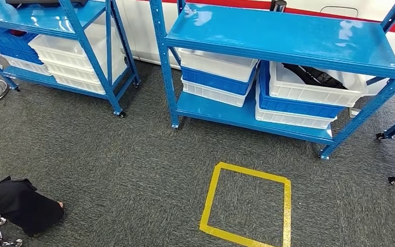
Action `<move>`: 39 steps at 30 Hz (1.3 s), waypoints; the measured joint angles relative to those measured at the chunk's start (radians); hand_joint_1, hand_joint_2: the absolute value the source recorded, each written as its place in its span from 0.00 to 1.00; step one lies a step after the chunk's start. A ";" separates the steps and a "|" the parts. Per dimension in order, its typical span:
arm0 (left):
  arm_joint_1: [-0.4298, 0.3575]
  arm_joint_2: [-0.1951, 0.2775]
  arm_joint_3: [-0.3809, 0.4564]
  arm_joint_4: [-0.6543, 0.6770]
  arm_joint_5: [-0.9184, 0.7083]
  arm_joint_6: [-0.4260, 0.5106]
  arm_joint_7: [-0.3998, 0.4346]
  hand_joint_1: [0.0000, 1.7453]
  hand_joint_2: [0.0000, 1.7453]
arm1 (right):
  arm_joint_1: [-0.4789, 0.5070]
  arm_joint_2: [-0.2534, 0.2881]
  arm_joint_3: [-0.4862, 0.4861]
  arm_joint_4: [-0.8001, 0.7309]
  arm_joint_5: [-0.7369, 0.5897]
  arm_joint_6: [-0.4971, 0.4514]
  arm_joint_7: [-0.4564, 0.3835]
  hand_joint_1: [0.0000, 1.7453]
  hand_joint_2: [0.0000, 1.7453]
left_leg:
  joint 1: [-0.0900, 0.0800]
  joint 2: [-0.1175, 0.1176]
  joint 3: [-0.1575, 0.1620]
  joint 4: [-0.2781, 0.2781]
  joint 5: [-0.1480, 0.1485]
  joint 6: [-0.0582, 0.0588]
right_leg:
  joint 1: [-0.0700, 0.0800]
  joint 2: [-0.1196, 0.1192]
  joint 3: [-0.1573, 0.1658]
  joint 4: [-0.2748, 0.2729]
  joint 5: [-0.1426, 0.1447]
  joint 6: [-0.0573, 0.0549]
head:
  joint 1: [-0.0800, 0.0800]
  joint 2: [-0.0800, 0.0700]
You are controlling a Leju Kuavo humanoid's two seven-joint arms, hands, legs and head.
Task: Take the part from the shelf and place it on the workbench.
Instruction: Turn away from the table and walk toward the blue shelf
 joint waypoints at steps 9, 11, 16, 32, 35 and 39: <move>0.001 0.004 0.000 0.000 -0.008 -0.005 -0.006 0.00 0.00 | -0.001 0.002 -0.030 0.000 -0.006 -0.002 -0.017 0.00 0.00 | 0.030 0.004 -0.128 0.292 -0.165 -0.052 | -0.002 0.068 0.005 -0.005 0.008 -0.046 | -0.015 0.000; 0.002 0.003 0.000 0.001 -0.009 -0.006 -0.006 0.00 0.00 | 0.001 0.002 -0.033 0.000 -0.007 -0.002 -0.018 0.00 0.00 | 0.032 0.000 -0.152 0.313 -0.144 -0.047 | 0.001 0.086 0.006 -0.005 0.008 -0.046 | -0.015 0.000; 0.003 0.009 -0.001 0.001 -0.014 -0.006 -0.006 0.00 0.00 | -0.006 0.010 -0.041 0.000 -0.007 -0.004 -0.021 0.00 0.00 | 0.003 -0.109 -0.052 0.031 0.026 0.026 | 0.006 0.147 0.006 -0.007 0.007 -0.045 | -0.013 0.000; -0.004 0.009 -0.001 0.002 -0.023 -0.009 -0.005 0.00 0.00 | -0.002 0.001 -0.044 0.000 0.015 -0.028 -0.007 0.00 0.00 | 0.001 0.004 -0.026 0.013 0.012 0.005 | -0.006 0.054 0.022 -0.008 -0.018 -0.013 | -0.006 0.000; -0.003 0.010 -0.001 0.002 -0.024 -0.009 -0.005 0.00 0.00 | -0.002 0.004 -0.044 0.000 0.015 -0.029 -0.007 0.00 0.00 | 0.005 0.004 -0.029 0.024 0.005 -0.001 | -0.007 0.056 0.021 -0.002 -0.013 -0.035 | -0.010 0.000; -0.003 0.010 -0.001 0.002 -0.024 -0.010 -0.006 0.00 0.50 | -0.001 0.004 -0.047 0.000 0.012 -0.029 -0.005 0.00 0.00 | 0.021 0.000 -0.097 0.179 -0.098 -0.032 | -0.009 0.056 0.017 0.001 -0.007 -0.046 | -0.019 0.000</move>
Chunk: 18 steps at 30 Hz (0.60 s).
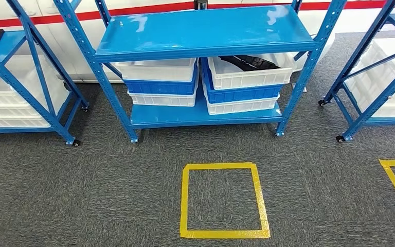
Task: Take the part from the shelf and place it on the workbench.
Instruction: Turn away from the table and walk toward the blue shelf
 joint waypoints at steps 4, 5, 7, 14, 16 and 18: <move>0.002 -0.001 0.000 0.000 -0.001 -0.001 0.002 0.00 1.00 | 0.003 -0.001 -0.003 0.000 0.000 0.003 0.003 0.00 0.50 | 0.013 0.000 -0.066 0.142 -0.040 -0.007 | 0.003 0.001 -0.004 0.001 0.000 0.000 | -0.002 0.000; 0.003 -0.001 0.000 0.000 -0.001 -0.001 0.002 0.00 1.00 | 0.003 -0.001 -0.004 0.000 0.000 0.005 0.003 0.00 0.75 | 0.013 -0.002 -0.044 0.094 -0.006 0.000 | 0.006 0.002 -0.002 0.001 0.000 0.000 | -0.002 0.000; 0.002 0.000 0.000 0.000 -0.001 -0.002 0.002 0.00 1.00 | 0.001 0.001 -0.004 0.000 0.000 0.009 0.002 0.00 1.00 | 0.006 -0.008 0.024 -0.051 0.067 0.025 | 0.009 0.005 0.002 -0.002 0.000 0.000 | 0.000 0.000; -0.001 0.002 0.000 0.000 -0.002 0.003 -0.011 0.00 1.00 | -0.003 0.008 -0.006 0.000 0.002 0.011 -0.004 0.00 0.00 | -0.008 -0.003 0.086 -0.201 0.128 0.058 | 0.012 0.004 -0.018 0.025 -0.019 0.011 | 0.003 0.000; -0.002 0.000 0.000 0.000 -0.002 0.007 -0.011 0.00 1.00 | -0.003 0.004 -0.006 0.000 0.004 0.011 -0.005 0.00 0.00 | -0.007 -0.002 0.086 -0.208 0.134 0.057 | 0.014 0.004 -0.080 0.151 -0.079 -0.001 | 0.006 0.000; -0.002 -0.001 0.000 0.001 -0.001 0.010 -0.009 0.00 1.00 | 0.000 0.001 -0.007 0.000 0.007 0.011 -0.005 0.00 0.00 | -0.010 -0.001 0.084 -0.206 0.134 0.057 | 0.015 0.004 -0.135 0.266 -0.117 0.001 | 0.010 0.000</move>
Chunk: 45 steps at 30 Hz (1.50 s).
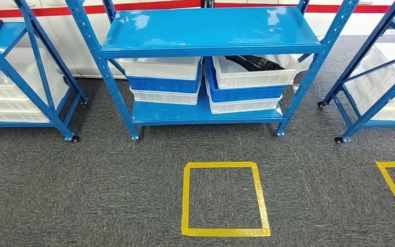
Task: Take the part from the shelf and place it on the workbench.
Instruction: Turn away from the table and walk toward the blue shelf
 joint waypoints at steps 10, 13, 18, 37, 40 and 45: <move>0.006 0.005 -0.017 -0.001 0.004 -0.007 0.011 0.00 1.00 | 0.002 -0.001 0.001 -0.002 0.004 0.007 0.001 0.00 1.00 | -0.003 -0.003 -0.012 0.050 -0.036 -0.029 | -0.012 -0.002 0.141 -0.281 0.123 0.005 | 0.000 0.000; 0.026 0.015 -0.070 -0.001 0.015 -0.039 0.026 0.00 1.00 | 0.009 -0.003 0.009 -0.015 -0.027 0.048 0.000 0.00 1.00 | 0.012 -0.004 -0.078 0.198 -0.132 -0.056 | -0.013 -0.003 0.137 -0.280 0.128 -0.005 | -0.008 0.000; 0.088 0.026 -0.166 0.003 0.036 -0.105 0.056 0.00 1.00 | 0.008 -0.005 0.031 -0.073 -0.094 0.133 -0.011 0.00 1.00 | 0.024 -0.005 -0.106 0.262 -0.123 -0.056 | -0.009 -0.001 0.137 -0.280 0.129 -0.006 | -0.009 0.000; 0.091 0.097 -0.548 -0.172 0.105 -0.334 0.152 0.00 0.00 | 0.185 -0.008 0.138 -0.098 -0.333 0.433 -0.050 0.00 0.00 | -0.002 -0.002 0.005 0.023 -0.022 -0.031 | -0.011 -0.004 0.154 -0.286 0.113 0.027 | 0.006 0.000; 0.097 0.109 -0.606 -0.194 0.117 -0.369 0.168 0.00 0.00 | 0.203 -0.006 0.157 -0.099 -0.370 0.481 -0.057 0.00 0.00 | 0.001 0.002 0.002 0.034 -0.031 -0.037 | -0.010 -0.002 0.152 -0.283 0.119 0.004 | 0.002 0.000; 0.174 0.118 -0.684 -0.168 0.132 -0.417 0.193 0.00 0.00 | 0.171 -0.007 0.180 -0.165 -0.420 0.545 -0.069 0.00 0.75 | 0.021 -0.005 -0.111 0.282 -0.177 -0.071 | -0.010 -0.002 0.137 -0.282 0.126 -0.014 | -0.011 0.000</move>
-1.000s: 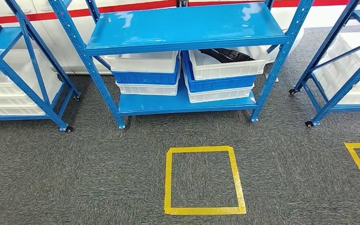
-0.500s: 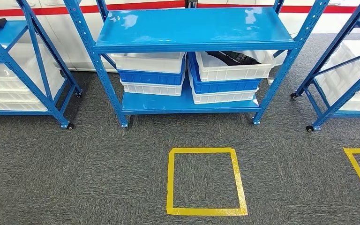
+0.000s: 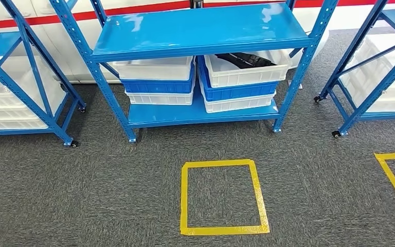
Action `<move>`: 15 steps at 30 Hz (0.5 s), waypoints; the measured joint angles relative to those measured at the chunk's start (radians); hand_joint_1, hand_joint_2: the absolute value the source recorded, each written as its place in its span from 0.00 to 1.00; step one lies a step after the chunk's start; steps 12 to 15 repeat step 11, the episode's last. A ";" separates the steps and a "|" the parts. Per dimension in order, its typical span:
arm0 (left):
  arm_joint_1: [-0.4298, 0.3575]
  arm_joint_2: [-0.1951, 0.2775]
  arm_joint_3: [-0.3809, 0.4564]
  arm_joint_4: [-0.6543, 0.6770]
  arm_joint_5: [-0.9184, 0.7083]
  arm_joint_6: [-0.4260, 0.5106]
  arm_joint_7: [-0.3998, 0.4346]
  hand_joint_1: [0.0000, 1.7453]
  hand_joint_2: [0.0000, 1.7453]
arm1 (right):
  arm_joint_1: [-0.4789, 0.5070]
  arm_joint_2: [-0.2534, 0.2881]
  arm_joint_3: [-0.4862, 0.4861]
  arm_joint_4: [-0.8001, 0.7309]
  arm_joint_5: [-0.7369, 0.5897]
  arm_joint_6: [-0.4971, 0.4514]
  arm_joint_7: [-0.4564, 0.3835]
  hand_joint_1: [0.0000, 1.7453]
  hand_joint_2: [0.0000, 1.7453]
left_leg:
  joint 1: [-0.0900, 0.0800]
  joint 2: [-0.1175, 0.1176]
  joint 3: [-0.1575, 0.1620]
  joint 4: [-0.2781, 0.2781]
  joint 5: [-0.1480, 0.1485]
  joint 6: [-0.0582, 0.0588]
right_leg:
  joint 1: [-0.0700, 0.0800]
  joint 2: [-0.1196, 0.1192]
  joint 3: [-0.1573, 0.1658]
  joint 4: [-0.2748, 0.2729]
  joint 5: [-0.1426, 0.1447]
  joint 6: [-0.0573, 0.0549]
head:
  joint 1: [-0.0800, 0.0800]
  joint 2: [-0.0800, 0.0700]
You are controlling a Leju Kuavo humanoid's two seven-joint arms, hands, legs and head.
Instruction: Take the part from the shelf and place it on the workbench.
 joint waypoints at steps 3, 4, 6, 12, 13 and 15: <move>0.063 0.003 -0.027 0.045 0.005 -0.016 0.008 0.00 0.00 | -0.041 0.000 0.008 -0.060 -0.016 0.020 -0.004 0.00 1.00 | 0.004 0.000 -0.014 0.029 0.015 0.005 | 0.004 -0.001 -0.002 0.000 0.001 -0.001 | 0.000 0.000; 0.083 0.004 -0.035 0.061 0.006 -0.020 0.010 0.00 0.25 | -0.056 0.000 0.011 -0.083 -0.020 0.025 -0.004 0.00 0.75 | 0.003 0.000 0.020 -0.037 0.052 0.013 | 0.006 0.000 -0.001 0.000 0.001 -0.001 | 0.000 0.000; 0.117 0.011 -0.051 0.092 0.008 -0.028 0.013 0.00 0.75 | -0.084 0.003 0.017 -0.125 -0.029 0.037 -0.006 0.00 0.25 | -0.006 0.000 0.095 -0.185 0.113 0.037 | 0.008 0.000 0.000 -0.001 0.001 0.000 | 0.001 0.000; 0.128 0.027 -0.085 0.098 0.016 -0.052 0.022 0.00 1.00 | -0.085 0.006 0.029 -0.150 -0.056 0.070 -0.011 0.00 0.00 | -0.021 -0.003 0.135 -0.267 0.140 0.058 | 0.008 -0.014 0.003 -0.017 0.003 0.020 | 0.000 0.000; 0.128 0.027 -0.085 0.098 0.016 -0.052 0.022 0.00 1.00 | -0.085 0.006 0.029 -0.150 -0.056 0.070 -0.011 0.00 0.00 | -0.021 -0.003 0.135 -0.267 0.140 0.058 | 0.008 -0.014 0.003 -0.017 0.003 0.020 | 0.000 0.000; 0.128 0.027 -0.085 0.098 0.016 -0.052 0.022 0.00 1.00 | -0.085 0.006 0.029 -0.150 -0.056 0.070 -0.011 0.00 0.00 | -0.021 -0.003 0.135 -0.267 0.140 0.058 | 0.008 -0.014 0.003 -0.017 0.003 0.020 | 0.000 0.000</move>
